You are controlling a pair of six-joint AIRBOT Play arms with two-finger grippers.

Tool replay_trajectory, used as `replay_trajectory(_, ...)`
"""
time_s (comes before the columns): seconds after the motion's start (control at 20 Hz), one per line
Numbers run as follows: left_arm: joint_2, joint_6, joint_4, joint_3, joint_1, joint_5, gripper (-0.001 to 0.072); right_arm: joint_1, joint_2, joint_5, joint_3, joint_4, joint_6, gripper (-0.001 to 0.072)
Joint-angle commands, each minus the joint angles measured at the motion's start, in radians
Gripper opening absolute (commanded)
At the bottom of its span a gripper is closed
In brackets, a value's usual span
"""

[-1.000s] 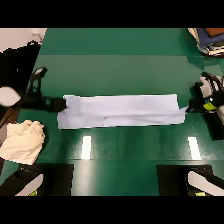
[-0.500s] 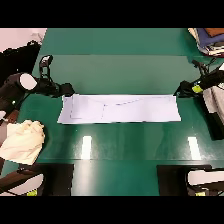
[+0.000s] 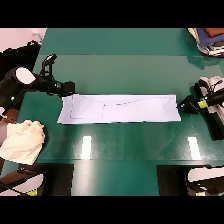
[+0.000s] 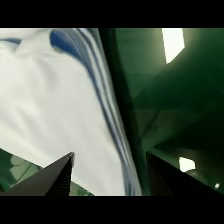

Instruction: Fold the shirts.

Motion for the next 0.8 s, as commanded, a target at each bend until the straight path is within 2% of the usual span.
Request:
replay_trajectory(0.0,-0.019,0.043,-0.135,0.001,-0.023,0.055,0.0024,0.0,-0.055,-0.026,-0.053,0.093,-0.056,0.0494)
replay_trajectory(0.05,-0.037,0.042,-0.138,0.002,-0.05,0.068,0.0023,0.026,-0.062,-0.032,-0.048,0.096,-0.056,0.0478)
replay_trajectory(0.15,-0.084,0.042,-0.143,0.005,-0.123,0.117,0.0023,0.073,-0.067,-0.027,-0.016,0.097,-0.076,0.0151)
replay_trajectory(0.2,-0.113,0.042,-0.149,0.012,-0.167,0.149,0.0024,0.092,-0.065,-0.013,0.008,0.097,-0.077,0.0075)
replay_trajectory(0.4,-0.285,0.042,-0.149,0.147,-0.308,0.169,0.0023,0.144,0.009,0.062,0.134,0.113,-0.069,0.0018)
replay_trajectory(0.75,-0.572,0.039,-0.165,0.406,-0.452,0.126,0.0023,0.331,0.24,0.024,0.37,0.116,0.084,0.0017)
